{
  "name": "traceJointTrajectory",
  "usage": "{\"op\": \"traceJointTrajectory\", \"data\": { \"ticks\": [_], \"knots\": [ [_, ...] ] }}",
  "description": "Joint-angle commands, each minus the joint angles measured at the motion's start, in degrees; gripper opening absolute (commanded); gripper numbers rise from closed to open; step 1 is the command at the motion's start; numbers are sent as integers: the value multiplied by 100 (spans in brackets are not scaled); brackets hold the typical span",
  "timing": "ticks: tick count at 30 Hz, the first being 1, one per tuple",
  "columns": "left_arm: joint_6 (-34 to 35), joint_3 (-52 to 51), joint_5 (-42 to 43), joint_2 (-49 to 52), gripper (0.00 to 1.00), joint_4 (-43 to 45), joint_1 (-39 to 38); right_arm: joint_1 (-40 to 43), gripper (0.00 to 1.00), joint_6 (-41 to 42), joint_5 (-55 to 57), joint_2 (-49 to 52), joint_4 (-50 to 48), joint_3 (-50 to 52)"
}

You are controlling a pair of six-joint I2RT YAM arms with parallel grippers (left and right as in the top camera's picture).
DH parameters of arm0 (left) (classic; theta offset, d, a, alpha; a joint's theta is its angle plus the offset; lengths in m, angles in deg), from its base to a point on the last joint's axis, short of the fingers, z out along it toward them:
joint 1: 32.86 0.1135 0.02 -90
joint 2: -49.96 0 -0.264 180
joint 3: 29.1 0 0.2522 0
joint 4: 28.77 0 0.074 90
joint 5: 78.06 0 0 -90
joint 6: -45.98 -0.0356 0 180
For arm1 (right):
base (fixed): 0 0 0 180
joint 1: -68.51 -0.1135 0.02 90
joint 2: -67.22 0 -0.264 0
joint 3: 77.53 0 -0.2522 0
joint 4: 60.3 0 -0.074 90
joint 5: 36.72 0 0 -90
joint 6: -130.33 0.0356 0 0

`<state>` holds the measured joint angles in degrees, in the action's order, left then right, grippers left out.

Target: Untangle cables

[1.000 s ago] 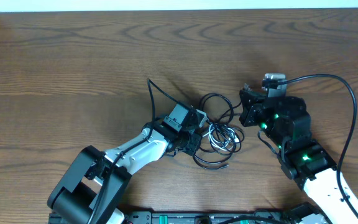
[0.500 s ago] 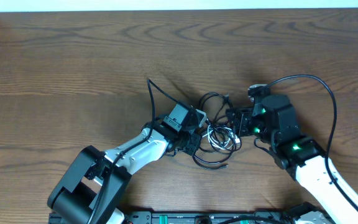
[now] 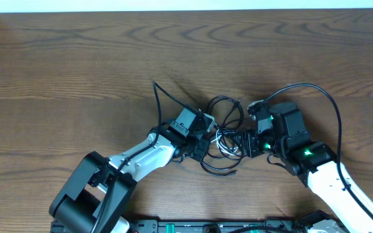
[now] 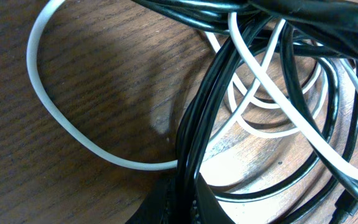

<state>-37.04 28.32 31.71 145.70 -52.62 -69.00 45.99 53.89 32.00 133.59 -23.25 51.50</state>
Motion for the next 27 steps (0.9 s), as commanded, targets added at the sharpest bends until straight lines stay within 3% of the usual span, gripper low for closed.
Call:
{"op": "traceJointTrajectory", "data": {
  "ticks": [1, 5, 7, 8, 11, 16, 22, 24, 27],
  "knots": [
    [-116, -42, -247, 105, 8, -70, 46, -9, 50, -828, -94, -17, 74, -26],
    [-116, -42, -247, 105, 8, -70, 46, -9, 52, -549, -210, -17, 68, -26],
    [-116, -42, -247, 105, 8, -72, 46, -7, 50, 605, -431, -20, 26, -26],
    [-116, -42, -247, 105, 8, -72, 46, -9, 46, 1718, -704, -20, 33, -26],
    [-111, -42, -247, 105, 8, -72, 46, -9, 46, 2793, -1231, -50, 37, -26],
    [-92, -42, -249, 105, 8, -74, 46, -9, 56, 3121, -1088, -177, 297, -26],
    [-87, -42, -247, 105, 8, -66, 46, -61, 58, 3410, -378, -37, 610, 26],
    [-72, -42, -247, 105, 8, -48, 46, -168, 54, 3773, -170, 59, 564, 61],
    [-72, -42, -247, 105, 8, -46, 46, -396, 41, 4485, 501, 264, 505, 74]
  ]
}}
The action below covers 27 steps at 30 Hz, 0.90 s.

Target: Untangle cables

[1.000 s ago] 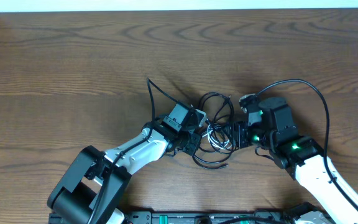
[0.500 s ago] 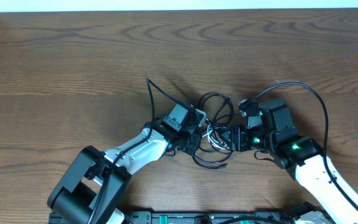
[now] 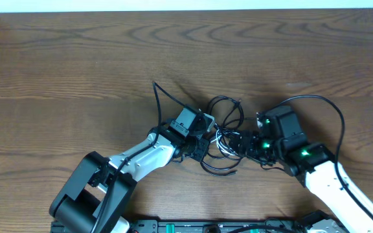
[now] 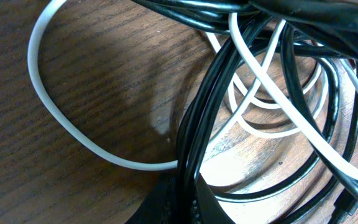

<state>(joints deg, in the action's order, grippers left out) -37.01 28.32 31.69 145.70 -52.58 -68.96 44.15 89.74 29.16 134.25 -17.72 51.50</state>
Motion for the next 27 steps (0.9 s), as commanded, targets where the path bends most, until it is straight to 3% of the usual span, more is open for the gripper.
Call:
{"op": "traceJointTrajectory", "data": {
  "ticks": [1, 11, 18, 27],
  "knots": [
    [-74, -42, -245, 105, 8, -50, 42, -289, 40, 1139, 986, 293, -155, 74],
    [-74, -42, -245, 105, 8, -52, 42, -728, 40, 2118, 1572, 1379, -1952, 74],
    [-74, -42, -245, 105, 8, -57, 42, -756, 31, 2234, 1731, 1849, -2247, 74],
    [-74, -42, -245, 105, 8, -57, 42, -734, 30, 2092, 1869, 1482, -2391, 74]
  ]
}}
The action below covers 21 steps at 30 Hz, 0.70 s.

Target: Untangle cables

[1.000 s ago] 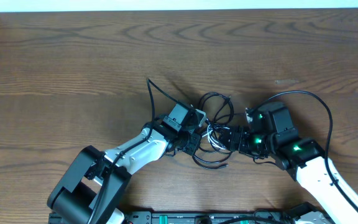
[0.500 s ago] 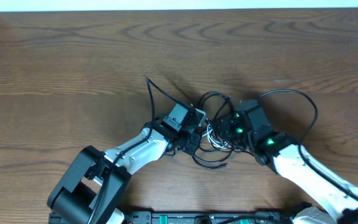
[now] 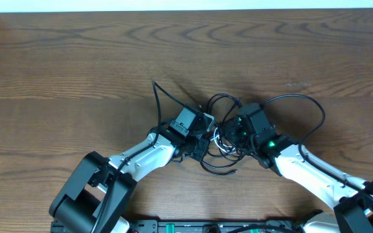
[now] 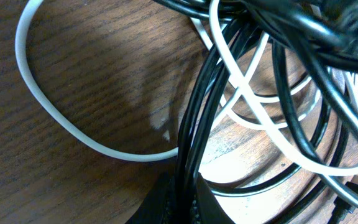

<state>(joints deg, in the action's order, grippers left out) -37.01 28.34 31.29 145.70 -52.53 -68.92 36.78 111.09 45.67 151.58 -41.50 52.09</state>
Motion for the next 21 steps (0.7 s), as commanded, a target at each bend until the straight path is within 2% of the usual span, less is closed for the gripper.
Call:
{"op": "traceJointTrajectory", "data": {
  "ticks": [1, 2, 4, 7, 13, 21],
  "knots": [
    [-74, -44, -205, 105, 8, -61, 37, 2, 27, -120, 238, -361, -13, 15],
    [-74, -44, -205, 105, 8, -61, 37, 2, 25, -122, 282, -422, -4, 15],
    [-74, -44, -205, 105, 8, -59, 37, 2, 2, -120, 321, -516, 2, 15],
    [-74, -44, -205, 105, 8, -59, 37, 4, 1, -238, 245, -542, -28, 15],
    [-74, -44, -205, 105, 8, -101, 37, 323, 1, -1012, -654, -1021, -164, 15],
    [-74, -44, -208, 105, 8, -101, 37, 1397, 1, -1825, -2780, -2052, -138, 15]
  ]
}}
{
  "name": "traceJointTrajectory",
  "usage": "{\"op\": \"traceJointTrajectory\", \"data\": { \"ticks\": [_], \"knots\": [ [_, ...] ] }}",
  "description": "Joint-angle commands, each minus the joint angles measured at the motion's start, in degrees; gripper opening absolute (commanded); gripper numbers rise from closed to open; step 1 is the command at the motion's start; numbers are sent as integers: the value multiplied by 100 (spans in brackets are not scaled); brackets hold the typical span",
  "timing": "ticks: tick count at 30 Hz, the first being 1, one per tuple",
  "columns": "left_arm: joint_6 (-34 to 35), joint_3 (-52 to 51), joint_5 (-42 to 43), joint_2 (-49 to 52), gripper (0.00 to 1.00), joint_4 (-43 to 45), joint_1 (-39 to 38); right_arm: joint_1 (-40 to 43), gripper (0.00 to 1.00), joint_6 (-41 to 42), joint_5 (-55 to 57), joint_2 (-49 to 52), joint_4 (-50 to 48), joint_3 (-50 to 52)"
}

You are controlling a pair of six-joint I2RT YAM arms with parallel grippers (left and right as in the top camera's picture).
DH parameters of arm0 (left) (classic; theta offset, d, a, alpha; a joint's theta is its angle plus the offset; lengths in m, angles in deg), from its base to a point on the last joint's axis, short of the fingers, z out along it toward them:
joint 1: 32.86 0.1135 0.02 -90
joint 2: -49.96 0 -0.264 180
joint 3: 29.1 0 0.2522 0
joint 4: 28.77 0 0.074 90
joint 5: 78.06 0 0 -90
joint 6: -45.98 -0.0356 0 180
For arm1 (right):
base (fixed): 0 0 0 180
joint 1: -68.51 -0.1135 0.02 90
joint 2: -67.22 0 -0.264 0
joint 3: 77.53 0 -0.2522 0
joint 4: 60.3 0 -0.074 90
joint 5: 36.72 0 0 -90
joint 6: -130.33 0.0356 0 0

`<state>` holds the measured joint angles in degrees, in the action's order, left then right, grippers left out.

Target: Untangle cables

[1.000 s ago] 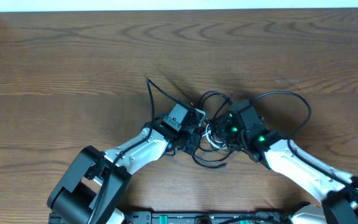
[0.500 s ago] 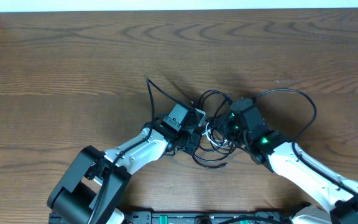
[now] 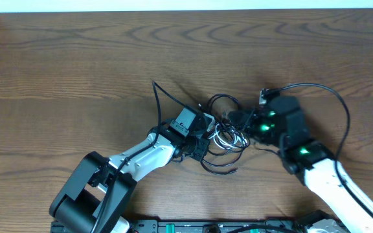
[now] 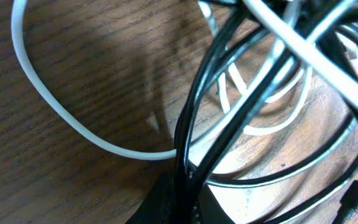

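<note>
A tangle of black and white cables lies mid-table between my two grippers. My left gripper sits at its left edge, shut on a bundle of black cables that runs straight into the jaws at the bottom of the left wrist view. A white cable loops out to the left on the wood. My right gripper is at the tangle's upper right with strands drawn taut toward it; its fingertips are dark against the cables. White coils show in the middle.
A loose black cable end curls toward the front edge below the tangle. A black plug lies at the lower right of the left wrist view. The right arm's own lead arcs above its wrist. Bare wooden table lies all around.
My right gripper has drawn back to the right from over the tangle. The strands in the left wrist view now stand tighter and higher, and the white coils are uncovered. My left gripper has stayed put.
My left gripper was shut on the black bundle throughout. My right gripper stood to the right of the tangle, then nearer, then right on top of it. Now it is back to the right and the strands are stretched between the two grippers.
</note>
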<state>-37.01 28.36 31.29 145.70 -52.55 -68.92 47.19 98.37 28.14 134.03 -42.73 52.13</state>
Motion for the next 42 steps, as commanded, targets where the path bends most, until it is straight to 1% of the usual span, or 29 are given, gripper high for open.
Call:
{"op": "traceJointTrajectory", "data": {
  "ticks": [1, 3, 6, 9, 11, 14, 16, 18, 21, 23, 25, 27, 29, 32, 35, 36, 37, 39, 42],
  "knots": [
    [-74, -46, -205, 105, 8, -98, 37, 470, 1, -632, -1220, -350, 17, 11],
    [-74, -46, -205, 105, 8, -98, 37, 675, 1, -787, -1615, -387, 55, 11],
    [-74, -46, -208, 105, 8, -101, 37, 994, 1, -1270, -2371, -387, 17, 11],
    [-74, -46, -208, 105, 8, -101, 37, 1386, 1, -1510, -3106, -385, -13, 11],
    [-74, -46, -208, 105, 8, -101, 37, 1799, 1, -1904, -4072, -385, -234, 11],
    [-74, -46, -208, 105, 8, -101, 37, 2234, 1, -2114, -5080, -385, -470, 11],
    [-74, -46, -208, 105, 8, -98, 37, 2588, 1, -2330, -5541, -385, -437, 11],
    [-74, -46, -208, 105, 8, -98, 37, 2837, 1, -2455, -5648, -385, -332, 13],
    [-74, -46, -208, 105, 8, -98, 37, 3088, 1, -2717, -5318, -380, 190, 13],
    [-74, -46, -208, 105, 8, -98, 37, 3156, 1, -2957, -4721, -380, 796, 15],
    [-74, -46, -208, 105, 8, -98, 37, 3141, 1, -3136, -3746, -380, 1572, 15],
    [-74, -46, -208, 105, 8, -96, 37, 3049, 1, -3359, -2498, -380, 2518, 20],
    [-74, -46, -208, 105, 8, -87, 37, 2951, 1, -3445, -1895, -380, 2951, 42],
    [-74, -46, -208, 105, 8, -52, 37, 2793, 1, -3458, -1456, -380, 3233, 120],
    [-76, -46, -208, 105, 8, -31, 37, 2616, 1, -3451, -1377, -380, 3263, 254],
    [-76, -46, -208, 105, 8, -31, 37, 2577, 8, -3453, -1377, -380, 3263, 284],
    [-76, -46, -208, 105, 8, -33, 37, 2544, 21, -3447, -1377, -380, 3263, 310],
    [-76, -46, -208, 105, 8, -33, 37, 2503, 37, -3394, -1370, -380, 3265, 339],
    [-76, -46, -208, 105, 8, -33, 37, 2426, 51, -3097, -1187, -380, 3283, 369]
  ]
}}
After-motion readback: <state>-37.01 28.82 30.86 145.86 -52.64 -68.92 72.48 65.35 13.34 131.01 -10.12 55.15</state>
